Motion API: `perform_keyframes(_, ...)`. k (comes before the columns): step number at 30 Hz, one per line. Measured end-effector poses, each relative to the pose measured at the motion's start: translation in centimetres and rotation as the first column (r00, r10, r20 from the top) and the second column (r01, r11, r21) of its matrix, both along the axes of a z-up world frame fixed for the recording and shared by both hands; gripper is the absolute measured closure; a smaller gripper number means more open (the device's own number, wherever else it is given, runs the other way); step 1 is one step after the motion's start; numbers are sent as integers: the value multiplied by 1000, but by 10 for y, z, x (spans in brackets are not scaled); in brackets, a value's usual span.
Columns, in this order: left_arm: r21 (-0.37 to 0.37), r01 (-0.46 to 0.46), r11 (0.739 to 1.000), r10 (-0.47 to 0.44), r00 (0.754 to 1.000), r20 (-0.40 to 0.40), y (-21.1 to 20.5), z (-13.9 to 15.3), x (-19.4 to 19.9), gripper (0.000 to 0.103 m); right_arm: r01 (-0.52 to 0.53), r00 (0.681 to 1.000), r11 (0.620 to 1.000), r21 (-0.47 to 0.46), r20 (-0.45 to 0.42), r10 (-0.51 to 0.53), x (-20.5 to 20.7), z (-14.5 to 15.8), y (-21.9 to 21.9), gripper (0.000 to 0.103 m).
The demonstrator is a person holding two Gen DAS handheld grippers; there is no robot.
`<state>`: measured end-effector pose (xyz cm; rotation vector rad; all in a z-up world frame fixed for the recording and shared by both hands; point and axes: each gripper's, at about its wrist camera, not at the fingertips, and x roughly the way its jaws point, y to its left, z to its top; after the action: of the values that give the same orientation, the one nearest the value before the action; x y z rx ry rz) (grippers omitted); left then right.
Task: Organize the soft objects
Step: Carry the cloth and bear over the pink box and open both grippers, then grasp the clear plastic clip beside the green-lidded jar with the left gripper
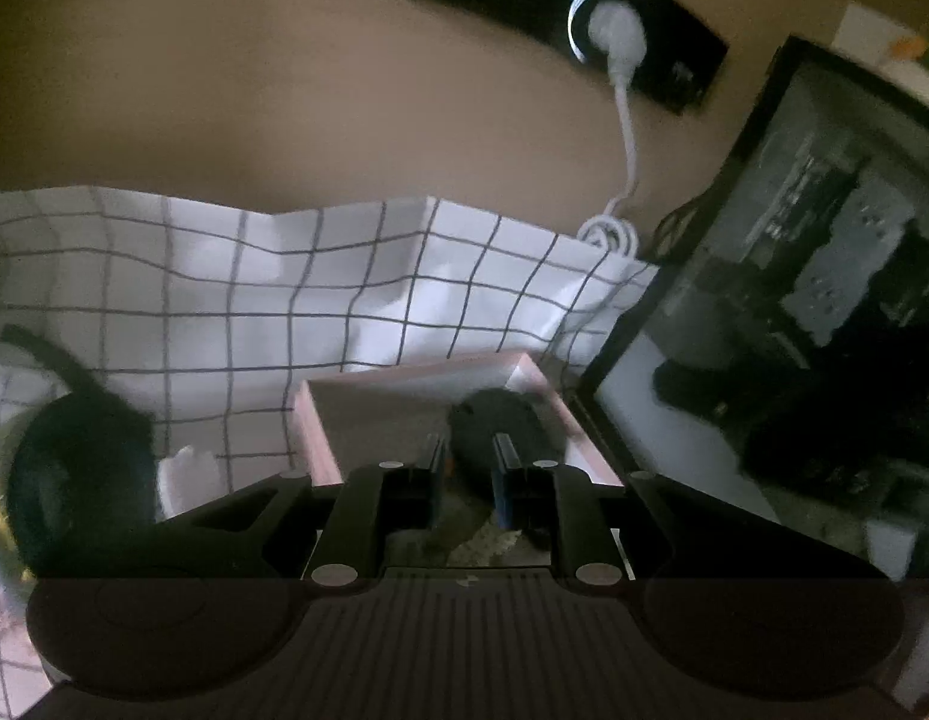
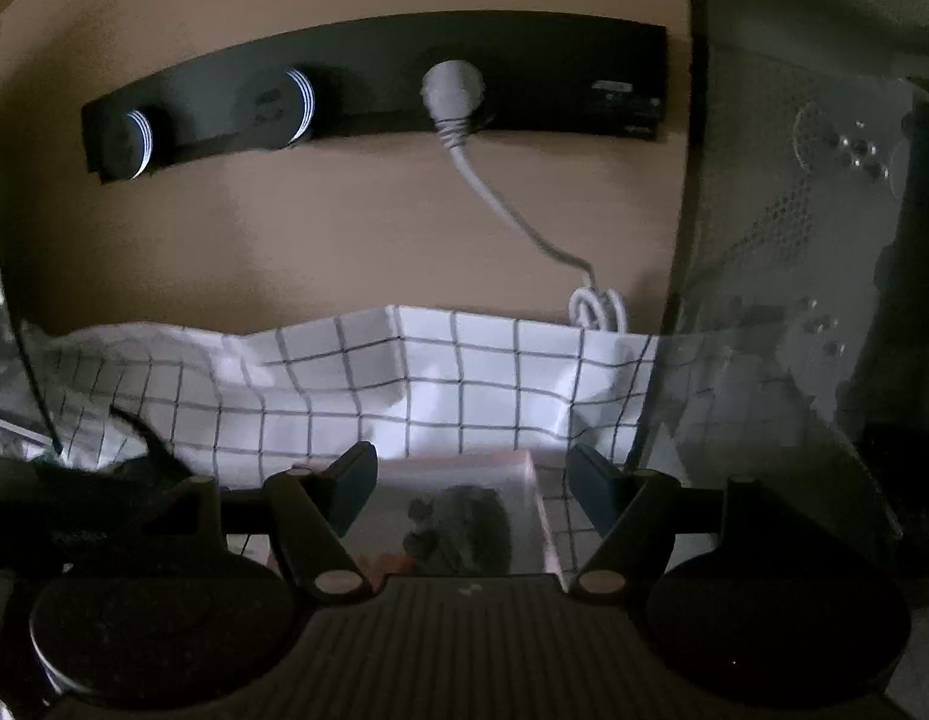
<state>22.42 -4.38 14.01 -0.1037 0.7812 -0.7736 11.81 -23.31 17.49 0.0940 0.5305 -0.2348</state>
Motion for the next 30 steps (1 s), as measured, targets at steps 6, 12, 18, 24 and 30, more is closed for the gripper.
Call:
perform_keyframes(6,-67,-89,994,89,996,2,71,0,-17,84,-56,998,997,-48,10,57,-6,6,46,32)
perform_keyframes(12,-56,-277,959,277,961,-12,159,0,-17,84,-56,997,997,-44,42,57,11,29,88,28)
perform_keyframes(18,-28,-441,897,441,897,-32,256,-18,-25,84,-135,991,990,-30,-12,135,53,26,155,28)
perform_keyframes(24,-9,-507,862,504,859,-91,310,-53,-28,85,-262,956,965,-2,-137,259,87,-5,221,28)
perform_keyframes(30,35,-407,913,409,910,-68,295,-74,-28,84,-349,923,933,-85,-202,327,96,-34,253,28)
